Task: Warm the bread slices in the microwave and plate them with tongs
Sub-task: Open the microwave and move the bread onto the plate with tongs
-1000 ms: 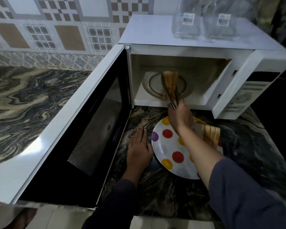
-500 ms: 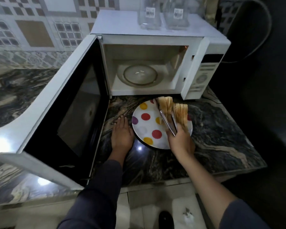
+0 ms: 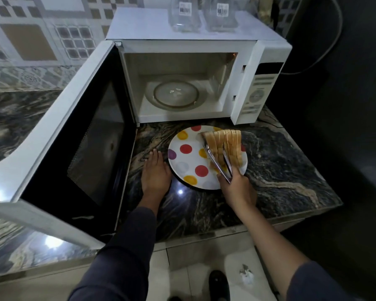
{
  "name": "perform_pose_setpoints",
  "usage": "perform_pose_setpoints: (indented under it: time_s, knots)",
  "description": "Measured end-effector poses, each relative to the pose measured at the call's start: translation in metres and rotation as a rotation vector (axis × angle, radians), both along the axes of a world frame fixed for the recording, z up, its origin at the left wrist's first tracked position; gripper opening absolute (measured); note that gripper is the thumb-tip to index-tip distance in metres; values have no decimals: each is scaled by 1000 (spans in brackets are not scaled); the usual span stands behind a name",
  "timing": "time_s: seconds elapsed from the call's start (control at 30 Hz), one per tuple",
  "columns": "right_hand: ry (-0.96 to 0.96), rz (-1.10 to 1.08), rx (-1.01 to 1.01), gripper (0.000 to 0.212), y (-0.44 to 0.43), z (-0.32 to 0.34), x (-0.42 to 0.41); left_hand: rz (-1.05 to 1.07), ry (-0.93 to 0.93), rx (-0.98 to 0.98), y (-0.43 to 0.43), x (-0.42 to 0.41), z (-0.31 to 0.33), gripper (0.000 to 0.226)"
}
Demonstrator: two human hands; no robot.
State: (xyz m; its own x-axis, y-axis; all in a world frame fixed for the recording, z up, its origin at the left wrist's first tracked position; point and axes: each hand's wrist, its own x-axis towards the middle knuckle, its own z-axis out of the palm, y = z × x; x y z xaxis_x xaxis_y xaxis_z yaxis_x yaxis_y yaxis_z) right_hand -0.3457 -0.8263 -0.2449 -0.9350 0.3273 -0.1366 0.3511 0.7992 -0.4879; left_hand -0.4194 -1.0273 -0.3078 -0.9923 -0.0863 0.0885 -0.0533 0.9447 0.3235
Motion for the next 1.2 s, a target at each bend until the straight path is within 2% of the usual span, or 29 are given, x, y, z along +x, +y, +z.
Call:
perform_pose_setpoints:
  time_s: [0.3, 0.63, 0.83, 1.0, 1.07, 1.13, 1.2]
  knots:
    - [27, 16, 26, 41, 3, -10, 25, 18, 45, 54, 2, -1, 0, 50]
    - [196, 39, -11, 57, 18, -37, 78, 9, 77, 94, 3, 2, -1, 47]
    - [226, 11, -5, 61, 36, -48, 101, 40, 136, 214, 4, 14, 1, 44]
    - [346, 55, -53, 68, 38, -38, 101, 166, 153, 542, 10, 25, 14, 43]
    - [350, 65, -154, 68, 35, -29, 91, 226, 151, 687, 15, 26, 25, 37]
    - [336, 101, -303, 66, 31, -17, 79, 215, 143, 915, 26, 30, 41, 26]
    - [309, 177, -474, 58, 28, -7, 65, 138, 83, 1243, 36, 34, 59, 28]
